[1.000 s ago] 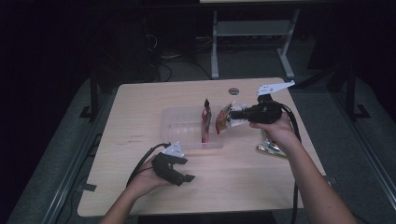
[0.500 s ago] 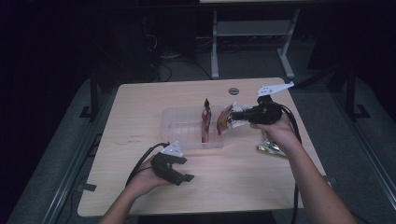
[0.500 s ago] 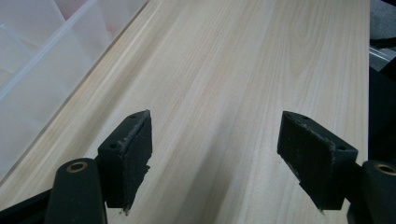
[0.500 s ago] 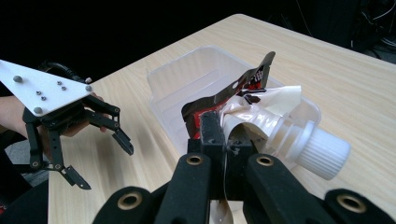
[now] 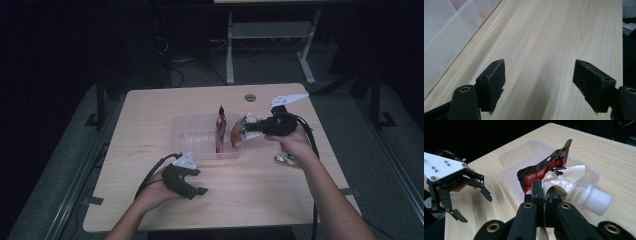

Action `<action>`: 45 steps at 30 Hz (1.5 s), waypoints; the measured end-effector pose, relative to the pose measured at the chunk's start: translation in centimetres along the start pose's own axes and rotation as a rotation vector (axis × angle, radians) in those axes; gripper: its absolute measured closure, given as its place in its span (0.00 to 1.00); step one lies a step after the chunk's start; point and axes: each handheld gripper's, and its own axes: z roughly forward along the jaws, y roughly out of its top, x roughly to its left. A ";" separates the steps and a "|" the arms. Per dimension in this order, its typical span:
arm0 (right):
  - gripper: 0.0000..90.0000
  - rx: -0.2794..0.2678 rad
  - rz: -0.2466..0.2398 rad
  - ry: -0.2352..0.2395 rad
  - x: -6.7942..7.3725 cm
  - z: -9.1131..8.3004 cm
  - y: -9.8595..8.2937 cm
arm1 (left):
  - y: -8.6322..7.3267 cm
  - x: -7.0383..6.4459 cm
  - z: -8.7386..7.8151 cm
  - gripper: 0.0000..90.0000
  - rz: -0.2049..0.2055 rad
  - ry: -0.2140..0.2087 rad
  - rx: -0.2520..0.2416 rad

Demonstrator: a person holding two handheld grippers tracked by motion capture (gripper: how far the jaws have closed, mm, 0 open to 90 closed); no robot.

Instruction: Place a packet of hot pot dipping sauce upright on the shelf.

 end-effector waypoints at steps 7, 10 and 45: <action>0.99 -0.003 0.011 -0.002 -0.2 0.8 -0.2 | 0.0 0.0 0.2 0.28 0.003 0.000 0.006; 0.99 0.001 0.014 -0.003 -0.2 1.1 -0.2 | 0.0 0.0 0.2 0.27 0.001 0.001 0.006; 0.65 0.058 0.044 -0.064 -0.5 2.4 -0.4 | -0.1 -0.2 0.4 0.27 0.013 0.002 0.022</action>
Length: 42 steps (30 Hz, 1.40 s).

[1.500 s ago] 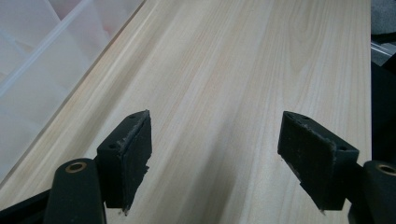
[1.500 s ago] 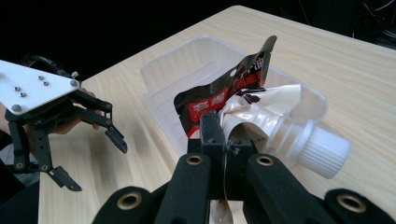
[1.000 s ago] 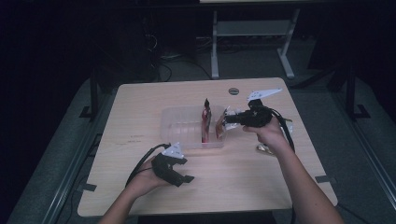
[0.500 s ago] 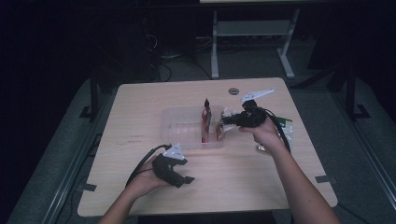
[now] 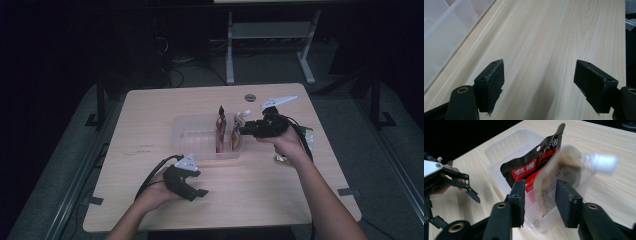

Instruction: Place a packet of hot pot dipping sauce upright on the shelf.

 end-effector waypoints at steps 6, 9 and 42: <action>0.55 -0.012 -0.007 -0.015 0.4 -1.2 -0.5 | 0.0 0.0 -0.3 0.25 -0.005 0.002 0.005; 0.52 -0.007 -0.016 -0.035 0.6 -1.7 -1.4 | -0.1 0.0 -0.5 0.24 -0.009 0.010 0.010; 0.87 0.089 0.026 -0.352 -3.8 -6.8 -9.6 | -2.5 0.0 -2.1 0.23 -0.048 0.057 -0.026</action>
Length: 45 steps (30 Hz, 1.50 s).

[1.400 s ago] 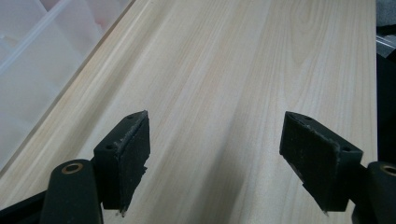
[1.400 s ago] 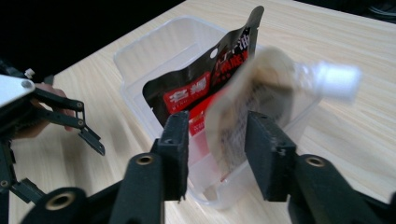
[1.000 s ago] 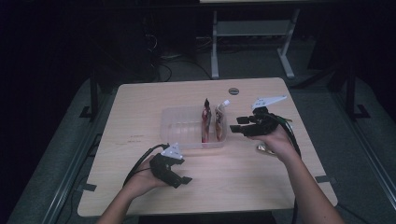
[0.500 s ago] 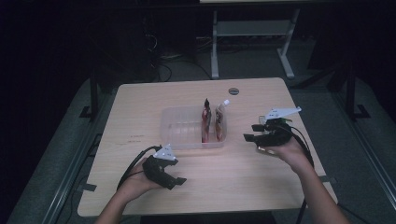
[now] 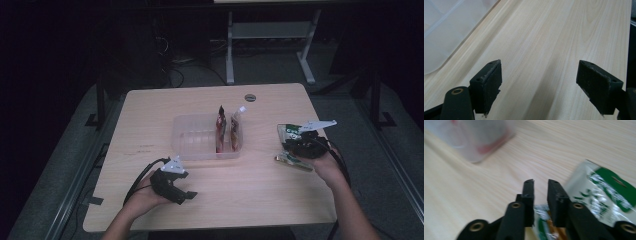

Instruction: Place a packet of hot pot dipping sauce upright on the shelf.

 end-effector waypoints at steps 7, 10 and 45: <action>1.00 0.009 0.063 -0.047 -2.5 -0.4 -1.0 | 0.1 0.0 0.3 0.23 0.008 -0.006 0.008; 1.00 0.030 0.074 -0.046 -3.1 -0.1 -1.4 | 0.1 0.0 0.4 0.23 0.009 -0.009 0.007; 1.00 0.232 -0.060 0.088 -0.1 3.6 -1.7 | 0.0 -0.1 0.6 0.23 0.025 -0.024 0.041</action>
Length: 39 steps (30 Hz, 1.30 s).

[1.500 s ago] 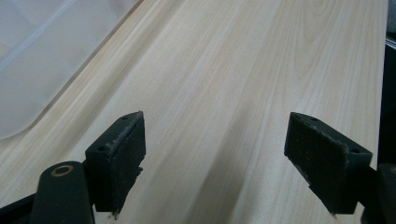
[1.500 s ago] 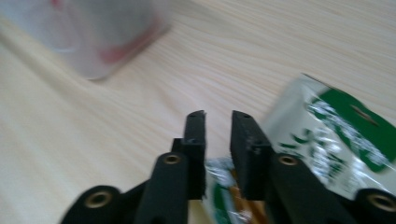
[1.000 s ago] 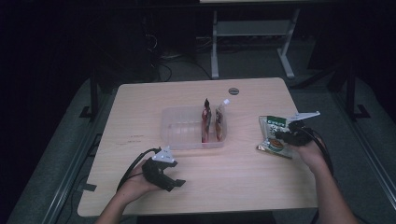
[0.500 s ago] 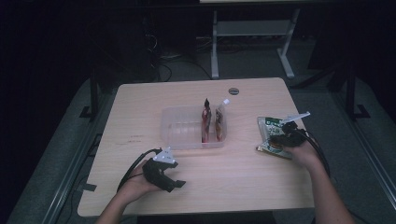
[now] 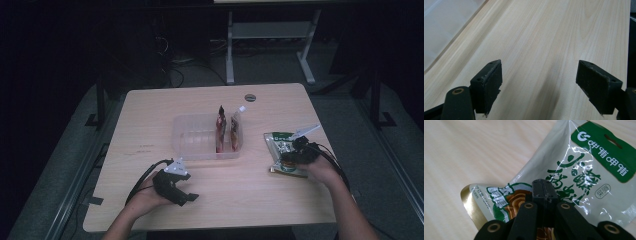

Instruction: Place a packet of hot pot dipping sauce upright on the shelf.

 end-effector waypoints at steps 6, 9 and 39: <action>1.00 0.018 -0.062 0.056 2.0 0.4 0.4 | 0.0 0.0 0.0 0.23 0.000 -0.001 -0.008; 1.00 0.020 -0.099 0.092 2.9 0.7 0.8 | 0.0 0.0 0.0 0.23 -0.004 0.001 -0.014; 1.00 0.018 -0.374 0.322 13.1 3.9 3.3 | 0.6 -0.8 0.4 0.23 0.029 -0.028 -0.006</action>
